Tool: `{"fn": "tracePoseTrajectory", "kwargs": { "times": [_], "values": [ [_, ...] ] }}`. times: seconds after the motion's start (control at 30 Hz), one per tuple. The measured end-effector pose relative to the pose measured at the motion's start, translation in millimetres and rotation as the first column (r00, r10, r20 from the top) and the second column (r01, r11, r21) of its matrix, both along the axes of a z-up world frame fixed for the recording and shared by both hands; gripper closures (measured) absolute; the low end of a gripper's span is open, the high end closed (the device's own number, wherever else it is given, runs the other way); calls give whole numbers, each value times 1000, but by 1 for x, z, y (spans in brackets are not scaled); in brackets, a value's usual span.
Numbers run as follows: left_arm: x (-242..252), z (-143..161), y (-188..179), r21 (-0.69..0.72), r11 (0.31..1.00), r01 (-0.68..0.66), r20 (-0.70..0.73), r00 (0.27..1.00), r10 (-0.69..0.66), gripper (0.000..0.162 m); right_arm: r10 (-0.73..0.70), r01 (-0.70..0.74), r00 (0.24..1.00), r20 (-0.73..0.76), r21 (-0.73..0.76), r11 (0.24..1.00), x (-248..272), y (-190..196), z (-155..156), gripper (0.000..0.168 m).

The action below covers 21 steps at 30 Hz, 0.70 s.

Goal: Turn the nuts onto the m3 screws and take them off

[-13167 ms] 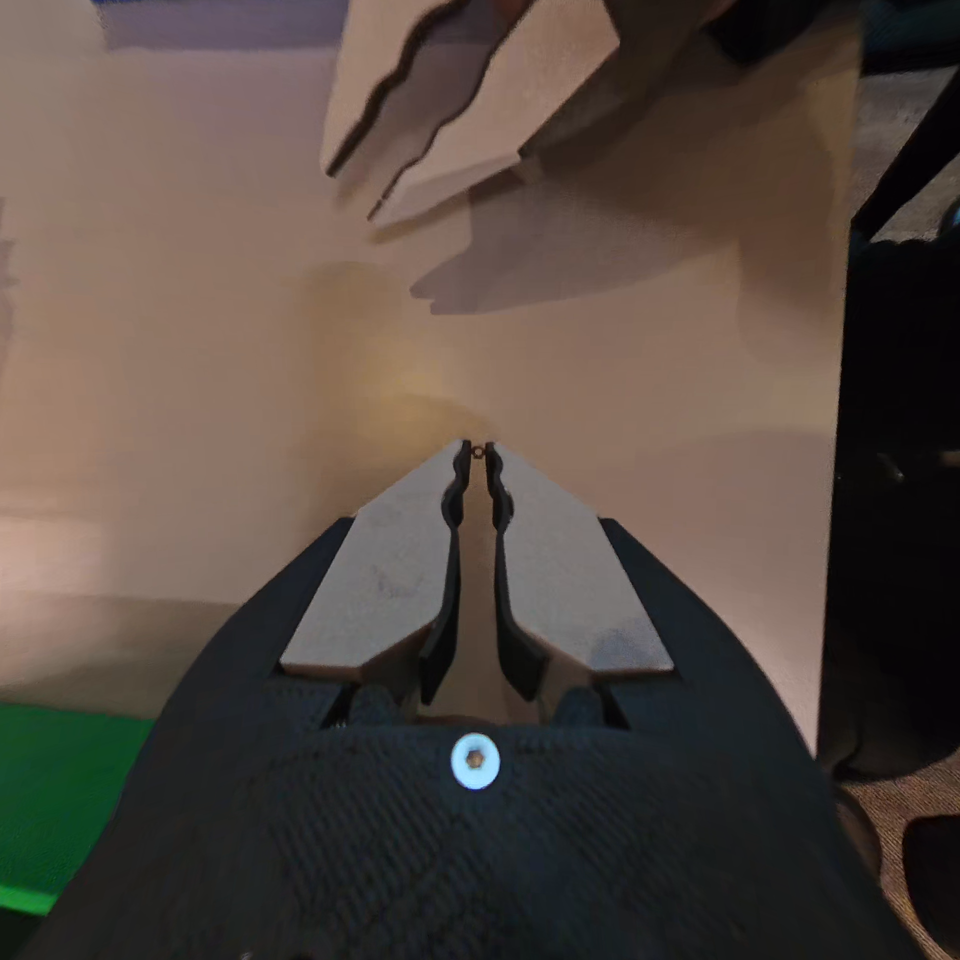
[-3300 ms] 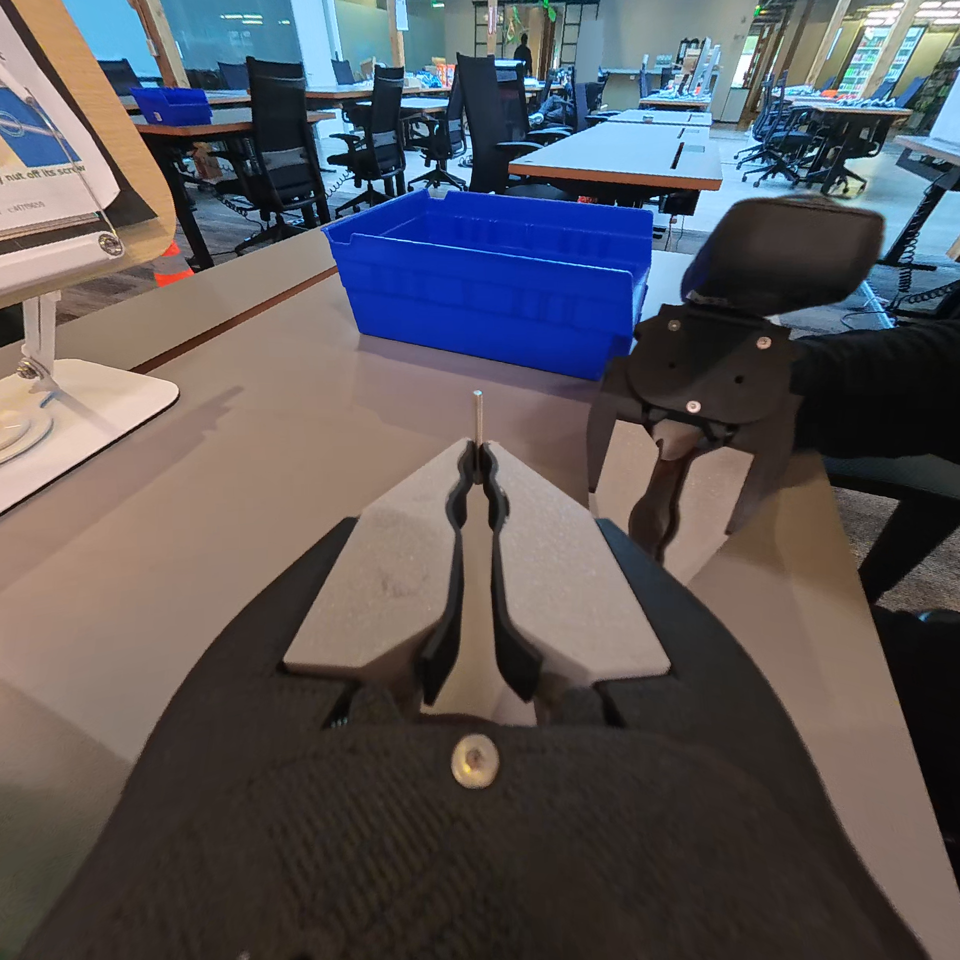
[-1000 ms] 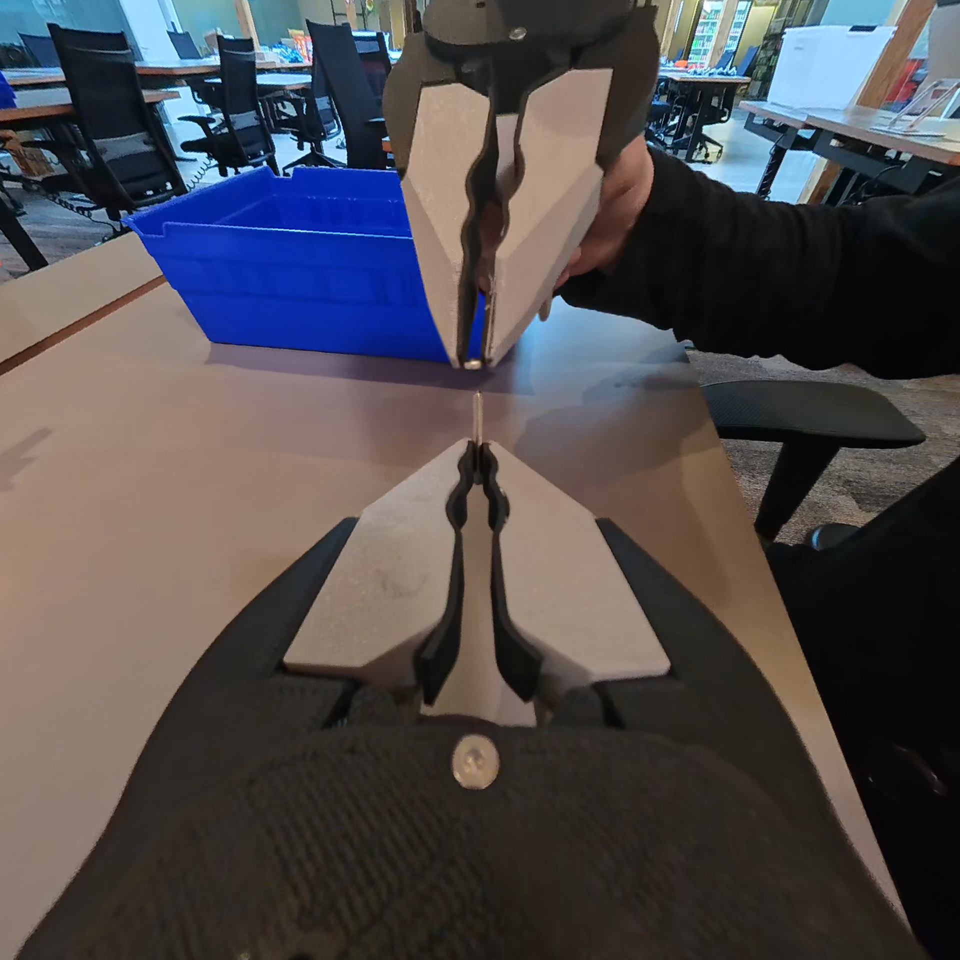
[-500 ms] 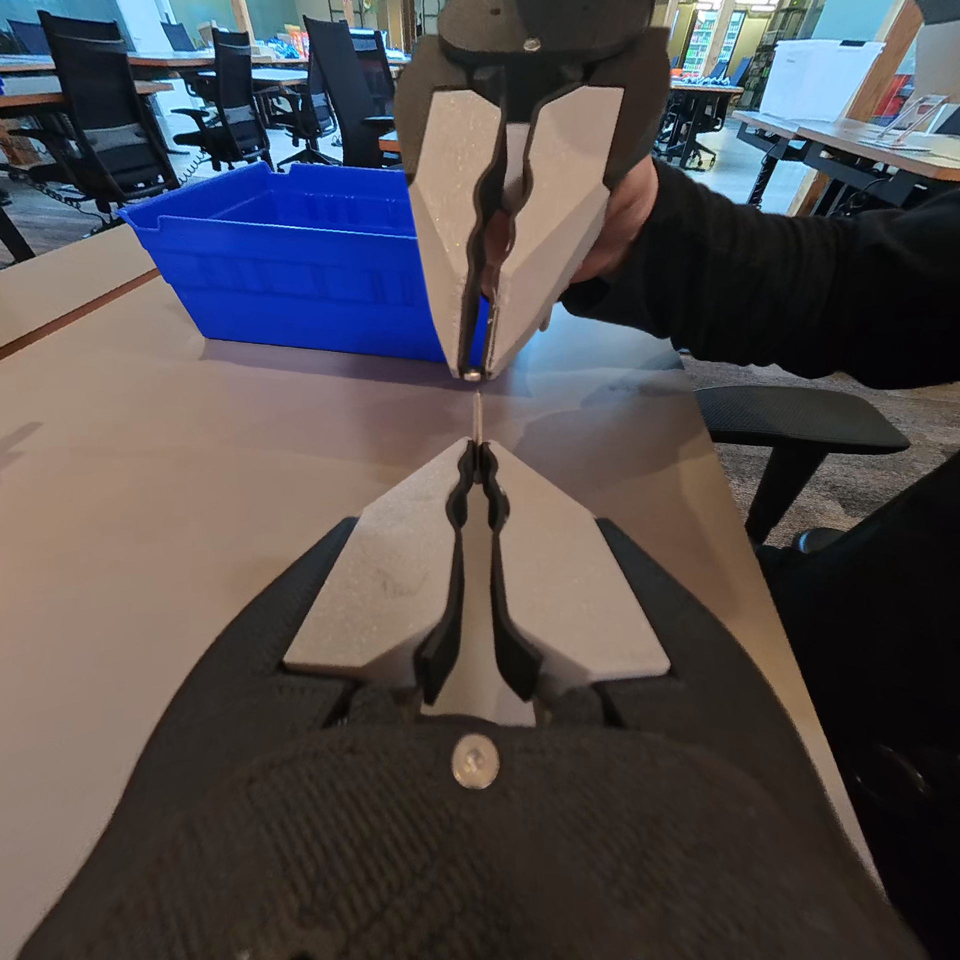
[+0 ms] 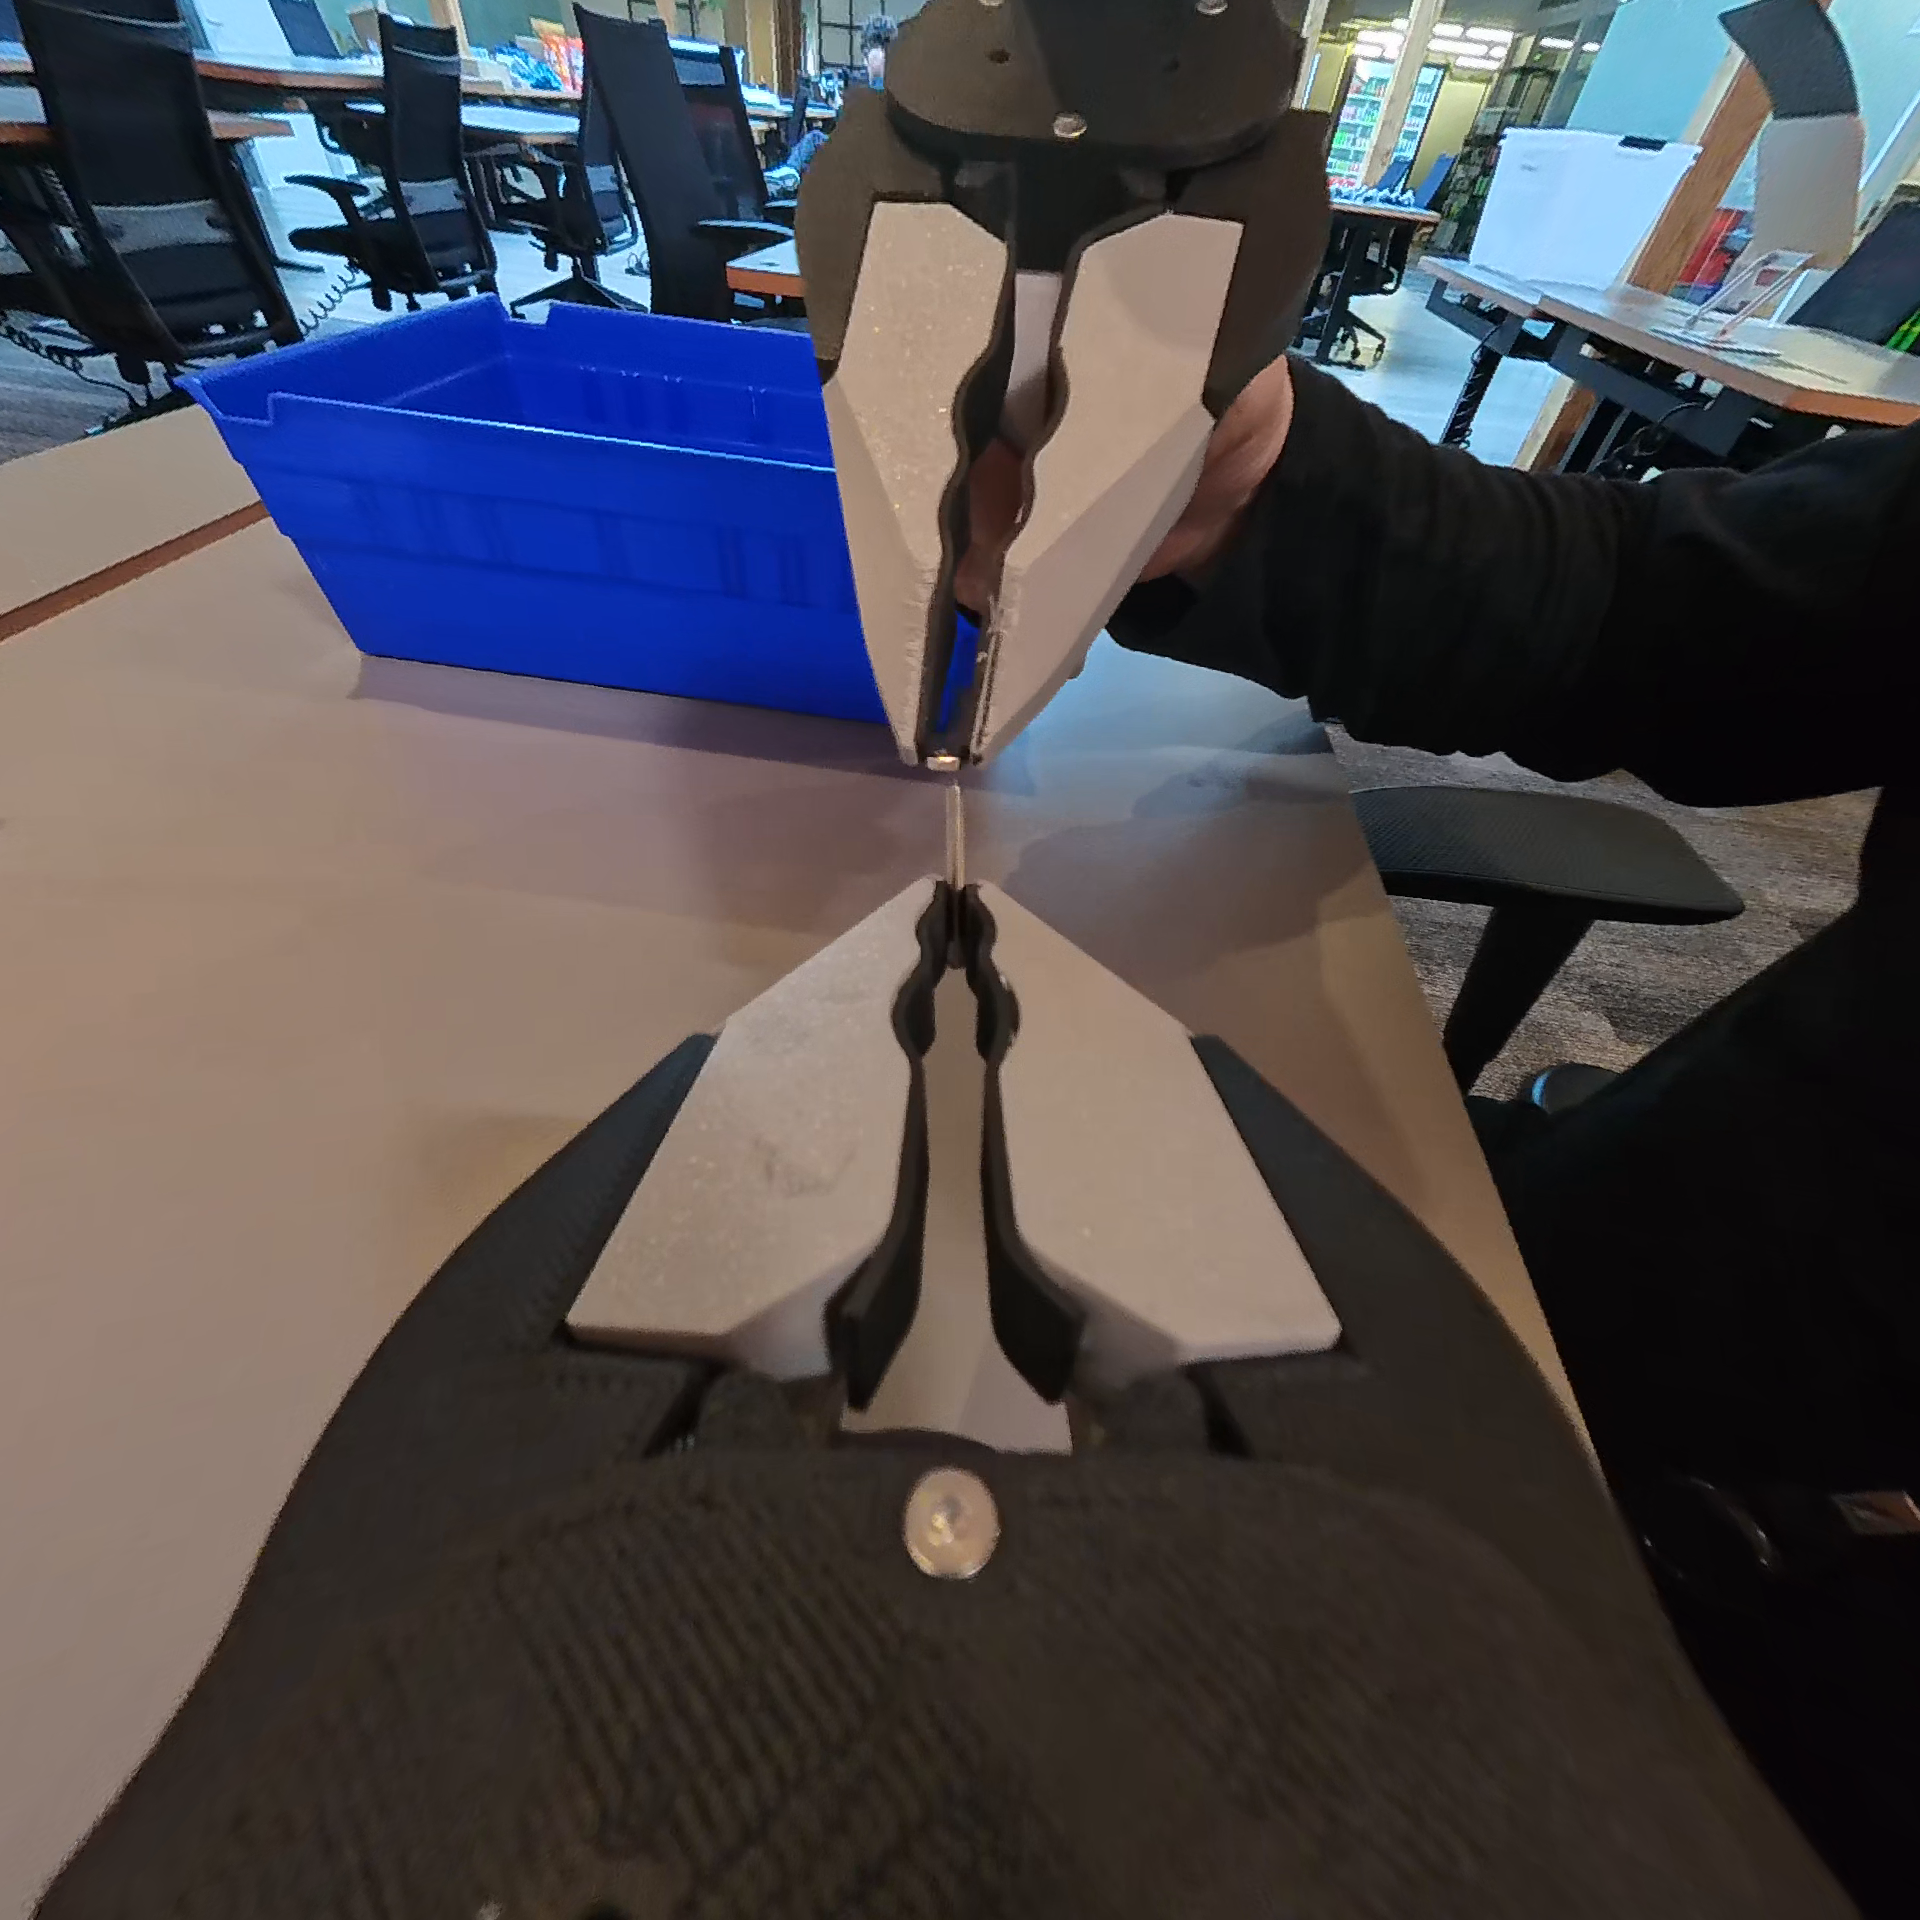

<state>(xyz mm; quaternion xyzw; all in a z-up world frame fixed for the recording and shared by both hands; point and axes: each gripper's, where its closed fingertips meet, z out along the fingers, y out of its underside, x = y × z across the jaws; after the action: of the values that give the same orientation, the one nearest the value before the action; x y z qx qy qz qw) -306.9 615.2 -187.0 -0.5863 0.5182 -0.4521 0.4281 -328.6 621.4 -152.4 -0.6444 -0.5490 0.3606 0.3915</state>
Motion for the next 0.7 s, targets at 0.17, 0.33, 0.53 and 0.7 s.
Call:
{"fn": "tracePoseTrajectory", "kwargs": {
  "times": [0.17, 0.33, 0.53, 0.7],
  "values": [
    [0, 0, -1, -2, 1000, 5, -2, 1000, -5, 162, 4, -4, 1000, 2, 0, 1000, -1, -1, -1, 166],
    [0, 0, 0, -4, 1000, 4, 1, 1000, -4, 162, 4, -4, 1000, 4, 0, 1000, -1, -1, -1, 166],
    [0, 0, 0, -5, 1000, 1, -1, 1000, -1, 162, 4, -4, 1000, 9, 2, 1000, -1, -2, -3, 166],
    [0, -1, 0, -4, 1000, 1, -6, 1000, -1, 162, 2, -2, 1000, 19, 12, 1000, -1, -2, -4, 166]
  ]
}}
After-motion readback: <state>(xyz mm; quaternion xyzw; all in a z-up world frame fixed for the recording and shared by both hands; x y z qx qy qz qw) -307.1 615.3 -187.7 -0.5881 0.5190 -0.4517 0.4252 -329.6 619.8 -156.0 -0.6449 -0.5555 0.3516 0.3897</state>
